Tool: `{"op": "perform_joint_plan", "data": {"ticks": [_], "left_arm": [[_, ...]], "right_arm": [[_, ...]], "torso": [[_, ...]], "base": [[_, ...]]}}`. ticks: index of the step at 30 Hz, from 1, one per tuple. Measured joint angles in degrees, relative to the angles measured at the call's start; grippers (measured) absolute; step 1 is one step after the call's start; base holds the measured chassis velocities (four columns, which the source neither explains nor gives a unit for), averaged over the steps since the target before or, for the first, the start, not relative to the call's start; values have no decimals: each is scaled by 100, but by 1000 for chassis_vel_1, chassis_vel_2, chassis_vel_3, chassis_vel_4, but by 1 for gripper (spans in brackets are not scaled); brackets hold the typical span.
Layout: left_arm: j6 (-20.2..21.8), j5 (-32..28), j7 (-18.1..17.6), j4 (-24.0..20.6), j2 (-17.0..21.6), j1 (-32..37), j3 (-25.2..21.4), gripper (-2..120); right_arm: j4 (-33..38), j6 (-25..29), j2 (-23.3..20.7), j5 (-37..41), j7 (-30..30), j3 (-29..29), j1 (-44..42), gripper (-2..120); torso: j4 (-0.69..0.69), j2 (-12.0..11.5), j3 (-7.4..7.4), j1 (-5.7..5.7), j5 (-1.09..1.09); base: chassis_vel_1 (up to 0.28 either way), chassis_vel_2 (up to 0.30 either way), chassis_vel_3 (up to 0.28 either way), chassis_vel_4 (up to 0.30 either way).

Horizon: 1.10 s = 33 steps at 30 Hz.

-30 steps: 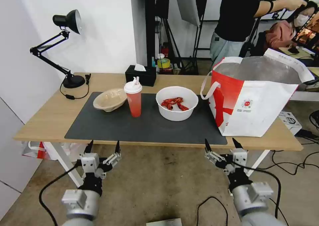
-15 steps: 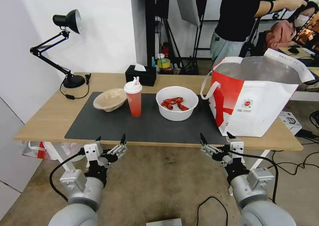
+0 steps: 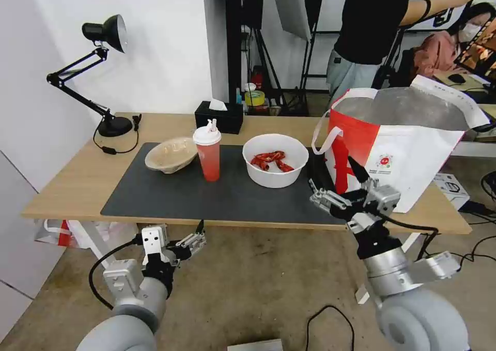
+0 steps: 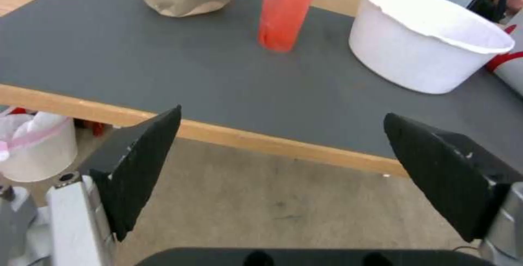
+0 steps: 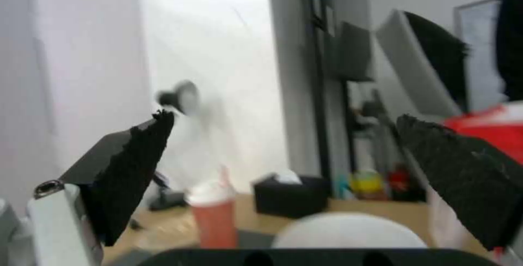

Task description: Pick up the trash from the table and place it into the takeout bag.

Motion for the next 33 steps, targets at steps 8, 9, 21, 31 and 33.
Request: {"op": "perform_joint_plan", "data": {"ticks": [8, 9, 21, 31, 33], "left_arm": [[-45, 156, -6, -3, -107, 124, -34, 100], [-83, 191, -7, -3, -126, 131, -40, 100], [-190, 256, 29, 3, -149, 128, -89, 100], [-230, 347, 57, 38, -234, 142, -91, 100], [-253, 360, 69, 25, -243, 168, -95, 100]], "right_arm": [[68, -224, -720, 731, -37, -20, 518, 100], [83, -289, -875, 826, 64, -60, 620, 100], [23, -1350, -3317, 3426, 1055, -282, 2593, 100], [-855, -3153, -3655, 5416, 1663, -2303, 5975, 100], [-1351, -3777, -3338, 5851, 2157, -2977, 7092, 100]], "torso": [[0, 0, 0, 0, 1], [0, 0, 0, 0, 1], [0, 0, 0, 0, -1], [0, 0, 0, 0, 1], [0, -1, 0, 0, -1]], "base": [[0, 0, 0, 0], [0, 0, 0, 0], [0, 0, 0, 0], [0, 0, 0, 0], [0, 0, 0, 0]]}}
